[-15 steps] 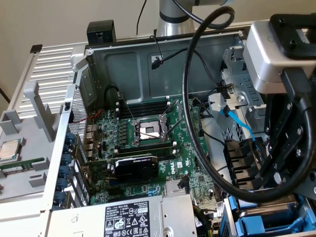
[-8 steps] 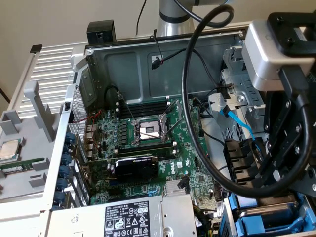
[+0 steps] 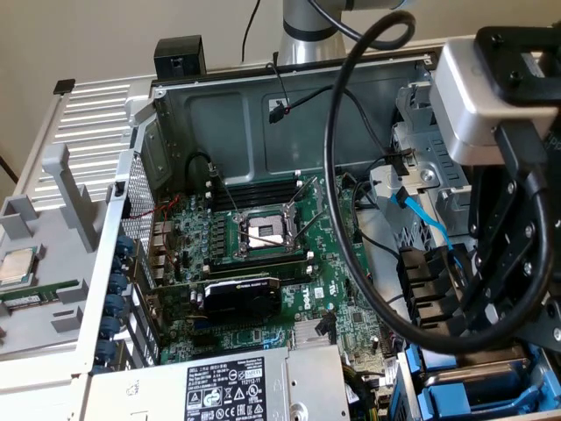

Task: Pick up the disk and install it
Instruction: 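Insert the first disk wire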

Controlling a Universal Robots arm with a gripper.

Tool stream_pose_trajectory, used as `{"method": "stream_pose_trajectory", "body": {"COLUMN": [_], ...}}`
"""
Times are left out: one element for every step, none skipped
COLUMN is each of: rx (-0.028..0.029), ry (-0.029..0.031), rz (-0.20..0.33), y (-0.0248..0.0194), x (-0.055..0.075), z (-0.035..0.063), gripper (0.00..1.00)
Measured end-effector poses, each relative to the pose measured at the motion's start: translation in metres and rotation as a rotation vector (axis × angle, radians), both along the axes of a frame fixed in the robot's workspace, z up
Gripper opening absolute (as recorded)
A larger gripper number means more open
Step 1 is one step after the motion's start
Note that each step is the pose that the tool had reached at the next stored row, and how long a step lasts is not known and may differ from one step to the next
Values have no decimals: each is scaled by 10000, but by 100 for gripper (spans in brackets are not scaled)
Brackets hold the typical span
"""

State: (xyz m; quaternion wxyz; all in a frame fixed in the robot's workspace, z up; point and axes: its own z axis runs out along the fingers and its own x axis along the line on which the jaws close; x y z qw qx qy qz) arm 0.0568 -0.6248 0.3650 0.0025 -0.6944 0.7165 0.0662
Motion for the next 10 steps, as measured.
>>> {"method": "stream_pose_trajectory", "body": {"rx": [-2, -2, -1, -1, 0, 0, 0, -1, 0, 0], "ry": [-3, -3, -4, -4, -4, -4, -4, -4, -3, -4], "rz": [0, 0, 1, 1, 0, 0, 0, -1, 0, 0], "y": [0, 0, 1, 1, 2, 1, 1, 1, 1, 1], "x": [1, 4, 9, 12, 12, 12, 12, 12, 12, 12], "z": [-2, -4, -5, -6, -7, -7, -7, -7, -7, -7], "gripper": [16, 16, 16, 16, 16, 16, 16, 16, 16, 16]}}
